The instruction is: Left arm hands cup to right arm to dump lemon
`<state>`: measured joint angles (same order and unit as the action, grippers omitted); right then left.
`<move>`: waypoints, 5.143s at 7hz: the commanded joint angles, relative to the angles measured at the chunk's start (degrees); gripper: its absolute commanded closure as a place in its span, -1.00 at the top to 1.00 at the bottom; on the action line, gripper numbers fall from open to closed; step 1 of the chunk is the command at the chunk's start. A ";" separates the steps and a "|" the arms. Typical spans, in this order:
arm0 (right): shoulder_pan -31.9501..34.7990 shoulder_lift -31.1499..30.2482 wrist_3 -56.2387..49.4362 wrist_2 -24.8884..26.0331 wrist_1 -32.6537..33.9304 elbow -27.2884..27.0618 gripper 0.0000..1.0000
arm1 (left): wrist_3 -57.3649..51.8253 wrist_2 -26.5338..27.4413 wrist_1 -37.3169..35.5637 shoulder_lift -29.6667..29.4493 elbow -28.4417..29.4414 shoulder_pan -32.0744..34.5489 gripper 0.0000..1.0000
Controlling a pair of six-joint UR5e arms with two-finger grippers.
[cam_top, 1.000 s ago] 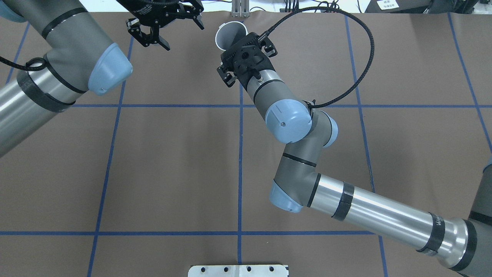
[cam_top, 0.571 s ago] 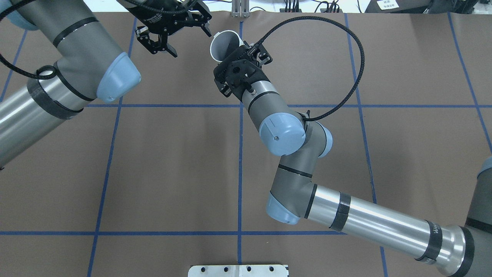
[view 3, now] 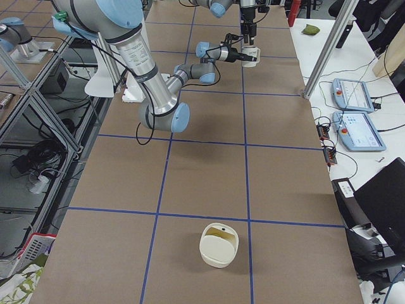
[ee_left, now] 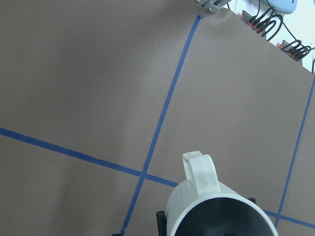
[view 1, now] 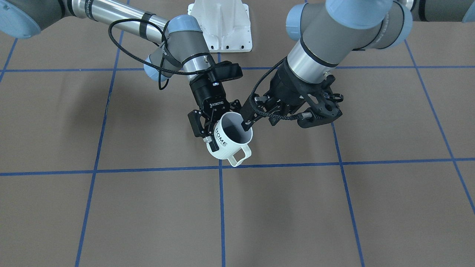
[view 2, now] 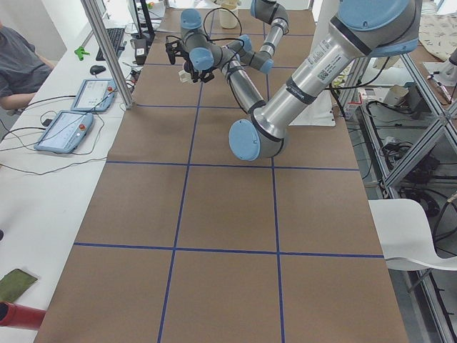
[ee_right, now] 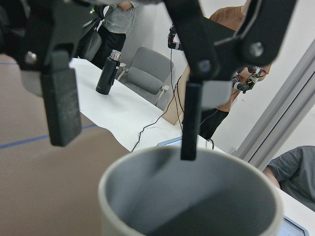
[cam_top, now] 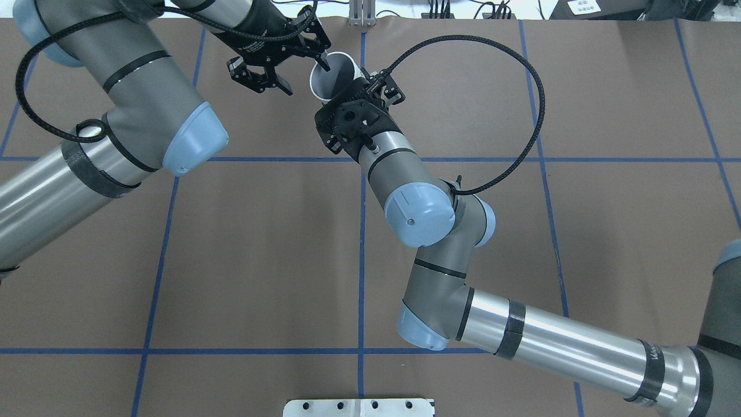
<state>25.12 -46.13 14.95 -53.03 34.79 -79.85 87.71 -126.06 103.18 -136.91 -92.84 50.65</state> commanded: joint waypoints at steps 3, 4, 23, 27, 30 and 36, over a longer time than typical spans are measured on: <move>-0.42 -0.01 0.43 -0.05 -0.16 -1.27 -0.87 | 0.01 0.29 1.85 0.06 0.11 -1.08 0.29; -0.42 -0.01 0.43 -0.05 -0.24 -1.27 -0.87 | 0.01 0.29 1.85 0.06 0.11 -1.43 0.29; -3.75 -12.39 1.23 0.82 -0.33 -14.97 0.98 | -0.69 0.38 1.59 0.15 0.11 -0.65 -1.00; -2.81 -16.79 10.25 0.22 -0.25 -17.09 0.95 | -3.49 0.47 1.15 1.72 0.99 2.16 -1.00; 6.39 -16.80 17.39 -11.94 10.98 -17.27 0.95 | -12.43 0.20 1.41 11.79 -2.15 3.49 -1.00; 23.38 -16.01 20.83 -38.18 29.97 -19.46 0.98 | -40.99 3.28 5.42 42.20 -11.66 4.98 -1.00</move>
<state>46.22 -62.19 35.78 -87.92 61.84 -98.39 52.94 -123.27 105.90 -100.44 -104.23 55.43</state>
